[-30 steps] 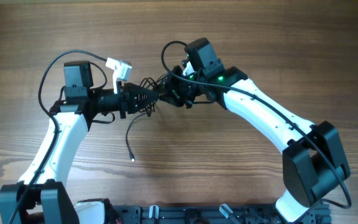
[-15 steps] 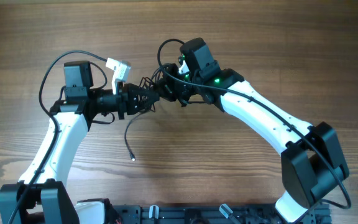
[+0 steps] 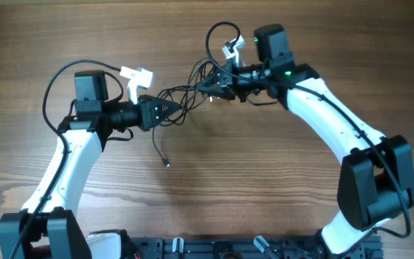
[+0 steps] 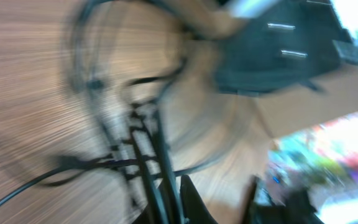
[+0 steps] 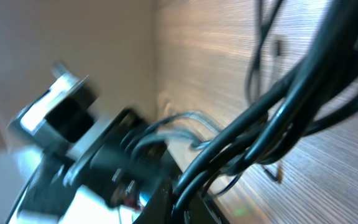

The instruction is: Untangle cables

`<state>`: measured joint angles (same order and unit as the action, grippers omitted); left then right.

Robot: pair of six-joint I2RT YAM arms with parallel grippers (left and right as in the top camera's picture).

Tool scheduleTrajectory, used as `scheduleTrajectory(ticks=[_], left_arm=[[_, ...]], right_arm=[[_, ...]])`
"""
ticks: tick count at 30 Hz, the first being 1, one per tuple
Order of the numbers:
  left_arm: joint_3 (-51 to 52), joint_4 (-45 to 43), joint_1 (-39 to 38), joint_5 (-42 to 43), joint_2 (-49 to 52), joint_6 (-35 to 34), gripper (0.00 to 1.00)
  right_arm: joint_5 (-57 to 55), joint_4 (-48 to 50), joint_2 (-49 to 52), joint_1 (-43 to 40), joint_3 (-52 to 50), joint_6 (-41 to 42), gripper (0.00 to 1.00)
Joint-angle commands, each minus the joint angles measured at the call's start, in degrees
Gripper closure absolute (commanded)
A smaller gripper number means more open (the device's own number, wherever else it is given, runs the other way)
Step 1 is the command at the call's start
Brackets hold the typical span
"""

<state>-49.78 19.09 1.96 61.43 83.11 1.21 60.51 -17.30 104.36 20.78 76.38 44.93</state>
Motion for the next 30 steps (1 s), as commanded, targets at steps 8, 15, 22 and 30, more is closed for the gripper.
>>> scheduleTrajectory(ticks=[8,15,22,30], left_arm=[[-0.92,-0.24,-0.2,-36.59,0.17,-8.13,0.96],[-0.92,-1.01,-0.2,-40.7,0.17,-7.69,0.96],[-0.92,-1.44,-0.2,-40.72,0.17,-7.69,0.96],[-0.92,-1.51,-0.2,-40.72,0.17,-7.69,0.96]], right_arm=[[27.12,0.52,-0.76,-11.23,0.0,-15.02,0.95],[23.85,-1.97,-0.74,-18.62,0.0,-17.16,0.96],[-14.95,-24.7,-0.74,-22.27,0.0,-27.67,0.96],[-68.52,-32.52,-0.74,-22.25,0.0,-15.91,0.96]])
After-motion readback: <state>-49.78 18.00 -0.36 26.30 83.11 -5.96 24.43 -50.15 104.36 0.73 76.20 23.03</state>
